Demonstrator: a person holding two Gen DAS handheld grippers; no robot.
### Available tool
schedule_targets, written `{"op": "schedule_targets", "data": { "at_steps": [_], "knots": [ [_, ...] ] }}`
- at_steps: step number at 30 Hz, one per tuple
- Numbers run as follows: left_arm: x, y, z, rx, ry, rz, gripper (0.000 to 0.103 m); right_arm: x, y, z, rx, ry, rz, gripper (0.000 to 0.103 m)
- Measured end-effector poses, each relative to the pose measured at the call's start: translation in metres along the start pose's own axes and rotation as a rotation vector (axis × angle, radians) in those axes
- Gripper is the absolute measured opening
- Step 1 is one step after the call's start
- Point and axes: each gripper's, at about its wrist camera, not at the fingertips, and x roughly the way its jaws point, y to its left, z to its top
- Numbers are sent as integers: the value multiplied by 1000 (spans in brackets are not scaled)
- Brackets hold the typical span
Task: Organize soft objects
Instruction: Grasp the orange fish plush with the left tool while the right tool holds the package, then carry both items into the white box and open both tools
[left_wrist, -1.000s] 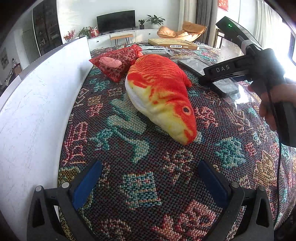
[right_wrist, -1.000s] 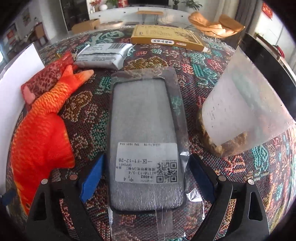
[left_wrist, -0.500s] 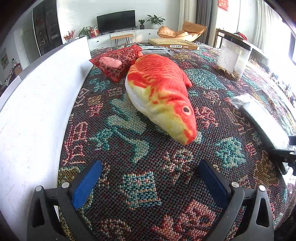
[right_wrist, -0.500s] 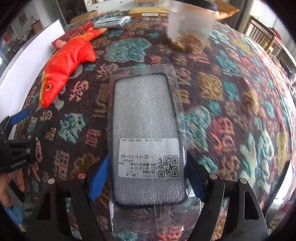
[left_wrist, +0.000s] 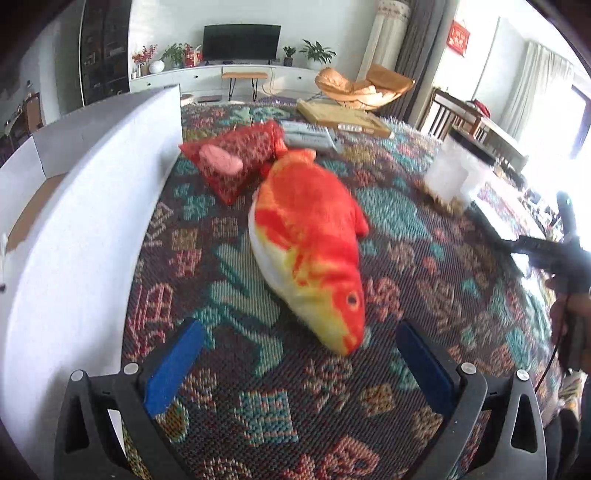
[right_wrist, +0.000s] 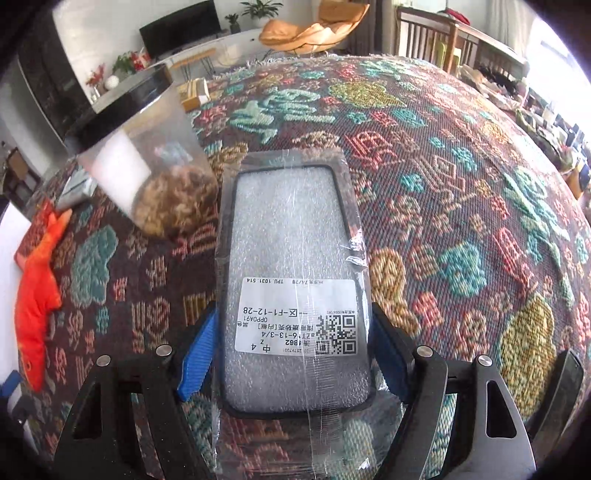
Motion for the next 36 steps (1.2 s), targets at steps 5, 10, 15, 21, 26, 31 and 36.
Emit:
{"op": "schedule_targets", "data": {
  "at_steps": [5,10,15,21,26,31,36],
  "knots": [
    [34,-9,47,38,95,8,103,23,-3,26,26,24,-17,79],
    [87,-22,53,102,220,100,103,34,-2,41,-12,51,-47,78],
    [102,-34,55,141,218,120,79,17,-37,48,177,12,123,78],
    [65,-24,70,-38,109,-116,41,-40,-62,50,284,-68,290,78],
    [5,-13,66,-149,33,-278,41,-98,-25,50,214,-102,401,78],
    [-80,45,56,-175,-65,-243,41,-144,90,28,33,-78,575,78],
    [-156,139,31,-209,-135,-16,45,-170,249,-18,-161,19,794,78]
  ]
}}
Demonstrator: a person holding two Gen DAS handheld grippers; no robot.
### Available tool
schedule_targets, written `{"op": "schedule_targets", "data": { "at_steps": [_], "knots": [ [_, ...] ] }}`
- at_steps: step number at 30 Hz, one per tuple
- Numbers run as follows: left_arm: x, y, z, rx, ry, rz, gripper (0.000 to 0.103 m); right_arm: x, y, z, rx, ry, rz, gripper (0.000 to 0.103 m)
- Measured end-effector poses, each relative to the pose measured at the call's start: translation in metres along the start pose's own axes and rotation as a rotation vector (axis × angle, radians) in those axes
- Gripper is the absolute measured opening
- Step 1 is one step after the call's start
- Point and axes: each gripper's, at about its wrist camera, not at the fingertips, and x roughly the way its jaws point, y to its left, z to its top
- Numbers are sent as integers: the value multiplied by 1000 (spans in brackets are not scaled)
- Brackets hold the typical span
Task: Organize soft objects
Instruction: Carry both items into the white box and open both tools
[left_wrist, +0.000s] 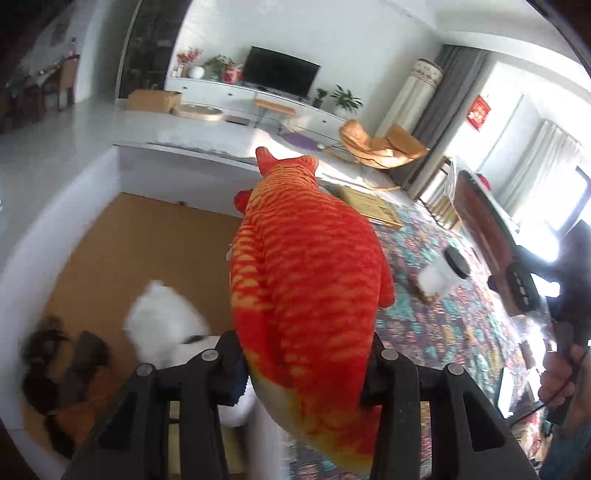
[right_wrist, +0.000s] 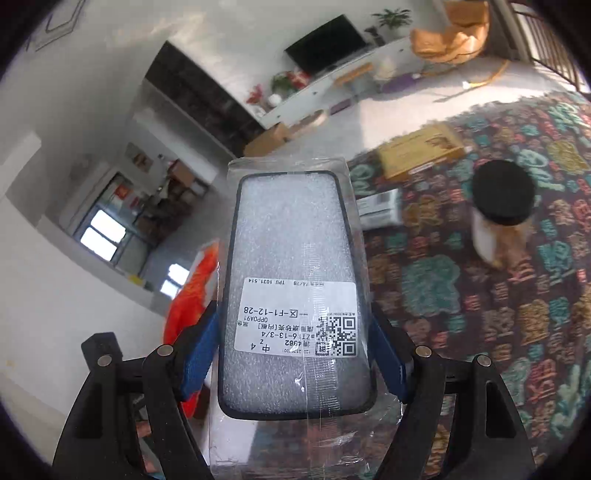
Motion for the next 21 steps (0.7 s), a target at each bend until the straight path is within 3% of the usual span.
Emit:
{"op": "schedule_targets", "data": {
  "at_steps": [1,3,5,7,10,15,17,21],
  "knots": [
    [-12,20,-1,-12,-13,63,46,21,27,-7,-27,32,46,78],
    [-31,60,-6,-42,-36,175,66,61,74,-25,-79,90,114,78],
    [-43,97,-14,-100,-44,250,78,101,111,-44,-124,137,134,81],
    [-49,129,-22,-163,-43,310,81,139,133,-62,-160,206,133,83],
    [-51,156,-35,-231,-34,378,81,161,131,-79,-149,245,153,83],
    [-47,148,-40,-207,-86,382,81,132,104,-83,-173,176,143,83],
    [-46,129,-40,-191,-108,328,81,114,91,-89,-239,133,65,83],
    [-39,67,-34,-89,-120,186,81,95,37,-99,-351,55,-275,83]
  ]
}}
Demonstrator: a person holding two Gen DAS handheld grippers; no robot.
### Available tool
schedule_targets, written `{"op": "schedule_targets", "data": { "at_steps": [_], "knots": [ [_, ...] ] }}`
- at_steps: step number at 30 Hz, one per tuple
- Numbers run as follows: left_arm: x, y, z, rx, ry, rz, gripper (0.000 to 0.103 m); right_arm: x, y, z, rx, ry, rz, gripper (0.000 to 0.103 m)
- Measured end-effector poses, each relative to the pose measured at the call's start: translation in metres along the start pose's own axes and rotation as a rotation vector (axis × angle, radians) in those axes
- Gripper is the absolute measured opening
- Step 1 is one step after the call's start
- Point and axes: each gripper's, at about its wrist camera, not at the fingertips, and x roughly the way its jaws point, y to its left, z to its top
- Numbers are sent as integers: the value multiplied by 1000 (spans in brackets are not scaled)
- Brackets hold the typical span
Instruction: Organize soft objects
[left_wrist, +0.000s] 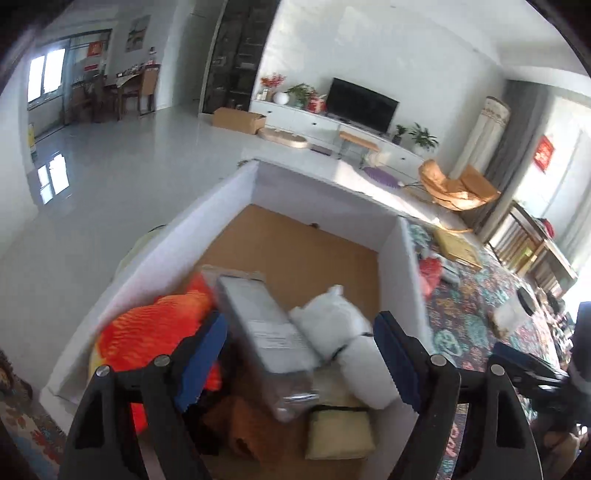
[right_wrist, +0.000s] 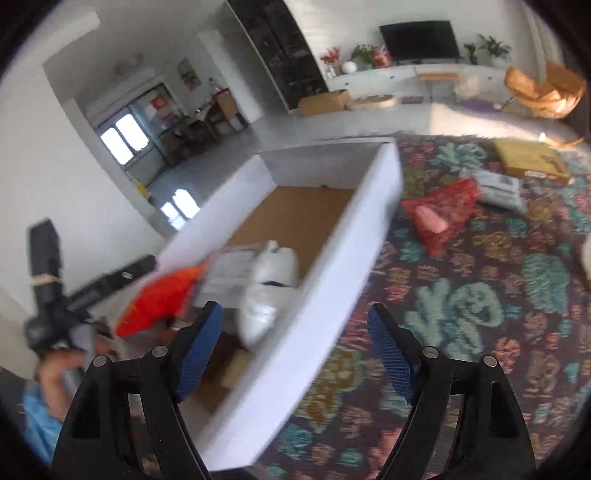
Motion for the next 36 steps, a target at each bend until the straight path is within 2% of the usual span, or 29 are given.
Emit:
{"op": "schedule_targets", "data": {
  "at_steps": [4,8,9,11,14,18,23,28,30,36],
  "knots": [
    [-1,-94,-12,150,33,-175,82,4,-88,-45,95,31,-302,83],
    [10,-191,-44,310,134,-338,89,-8,-161,-78,211,28,-515,83],
    [16,-211,-53,341,162,-362,89,-12,-173,-84,231,21,-558,83],
    [39,-245,-72,396,208,-363,89,-19,-191,-94,265,-1,-629,83],
    [84,-274,-97,447,215,-283,89,-26,-208,-101,348,-13,-639,83],
    [149,-274,-117,467,248,-172,89,-24,-216,-106,369,9,-664,83],
    [187,-273,-128,550,253,-81,89,-24,-222,-106,390,-2,-646,84],
    [191,-266,-130,518,245,-117,96,-22,-222,-105,390,-2,-645,84],
    [194,-268,-131,530,258,-129,103,-23,-223,-106,390,-1,-646,85],
    [195,-269,-130,532,260,-129,103,-23,-222,-106,391,-2,-645,85]
  ]
}}
